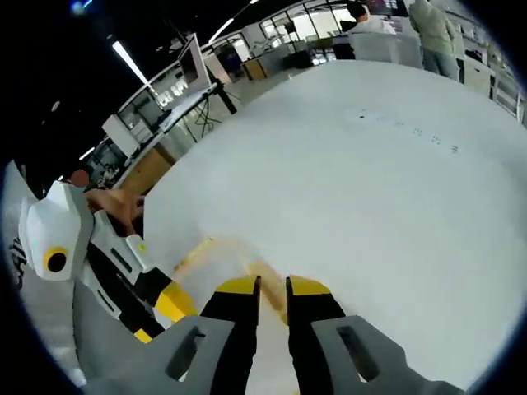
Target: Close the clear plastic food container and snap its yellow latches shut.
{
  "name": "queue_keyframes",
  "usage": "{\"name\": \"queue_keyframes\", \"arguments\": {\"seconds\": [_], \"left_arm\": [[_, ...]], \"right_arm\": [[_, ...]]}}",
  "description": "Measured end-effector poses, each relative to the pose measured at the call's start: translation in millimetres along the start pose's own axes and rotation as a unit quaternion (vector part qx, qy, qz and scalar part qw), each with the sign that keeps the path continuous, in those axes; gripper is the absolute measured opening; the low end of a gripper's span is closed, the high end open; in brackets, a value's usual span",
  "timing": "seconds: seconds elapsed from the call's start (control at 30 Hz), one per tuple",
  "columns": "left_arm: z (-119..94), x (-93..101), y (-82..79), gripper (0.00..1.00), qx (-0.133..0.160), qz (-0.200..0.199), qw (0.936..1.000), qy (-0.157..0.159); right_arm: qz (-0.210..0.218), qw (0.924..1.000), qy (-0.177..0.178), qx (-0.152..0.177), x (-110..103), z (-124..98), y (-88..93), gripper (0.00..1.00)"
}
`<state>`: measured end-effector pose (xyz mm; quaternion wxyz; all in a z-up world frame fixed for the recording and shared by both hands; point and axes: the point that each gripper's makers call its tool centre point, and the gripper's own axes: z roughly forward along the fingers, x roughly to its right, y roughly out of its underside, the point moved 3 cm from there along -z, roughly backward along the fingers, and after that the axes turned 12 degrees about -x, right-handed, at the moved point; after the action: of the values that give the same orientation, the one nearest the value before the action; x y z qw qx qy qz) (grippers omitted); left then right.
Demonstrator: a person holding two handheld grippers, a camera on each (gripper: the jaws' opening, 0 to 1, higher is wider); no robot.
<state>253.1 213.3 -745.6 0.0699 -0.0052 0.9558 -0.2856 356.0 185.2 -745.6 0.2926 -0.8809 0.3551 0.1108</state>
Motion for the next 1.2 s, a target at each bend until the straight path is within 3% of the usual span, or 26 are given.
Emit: {"name": "queue_keyframes", "arguments": {"seconds": [0.1, 0.17, 0.23, 0.4, 0.6, 0.73, 0.83, 1.13, 1.17, 1.2], "left_arm": [[0.7, 1.9, -0.2, 0.25, -0.003, 0.008, 0.9999, -0.006], [2.6, 4.7, -1.1, 0.31, -0.003, 0.017, 0.9998, -0.006], [4.9, 6.0, -1.7, 0.35, -0.009, 0.028, 0.9994, -0.016], [6.9, 3.5, -0.8, 0.32, -0.035, 0.101, 0.9925, -0.059], [8.0, 4.9, -0.6, 0.31, -0.041, 0.105, 0.9910, -0.073], [10.4, 5.5, -0.2, 0.31, -0.069, 0.157, 0.9803, -0.099], [12.1, 8.1, -0.9, 0.30, -0.080, 0.158, 0.9783, -0.108], [12.1, 6.6, 0.4, 0.27, -0.082, 0.145, 0.9786, -0.121], [10.7, 0.3, 2.1, 0.25, -0.098, 0.161, 0.9695, -0.156], [11.9, 9.1, 3.4, 0.25, -0.091, 0.149, 0.9746, -0.140]], "right_arm": [[-0.075, 0.9969, -0.007, -0.020, -5.6, -4.8, 0.6, 0.21], [-0.111, 0.9927, -0.016, -0.045, -12.9, -4.0, 4.1, 0.23], [-0.135, 0.9880, -0.017, -0.072, -18.2, -0.4, 6.5, 0.22], [-0.176, 0.9757, 0.010, -0.130, -27.7, 10.1, 16.8, 0.27], [-0.183, 0.9722, 0.006, -0.146, -35.3, 11.1, 16.8, 0.27], [-0.191, 0.9693, 0.001, -0.155, -34.0, 11.7, 16.0, 0.27], [-0.182, 0.9712, -0.006, -0.154, -31.2, 11.7, 15.3, 0.27], [-0.174, 0.9720, -0.006, -0.158, -29.6, 13.7, 14.1, 0.26], [-0.174, 0.9722, -0.007, -0.157, -28.9, 14.3, 14.2, 0.26], [-0.175, 0.9721, -0.010, -0.156, -29.0, 14.0, 14.1, 0.26]]}}
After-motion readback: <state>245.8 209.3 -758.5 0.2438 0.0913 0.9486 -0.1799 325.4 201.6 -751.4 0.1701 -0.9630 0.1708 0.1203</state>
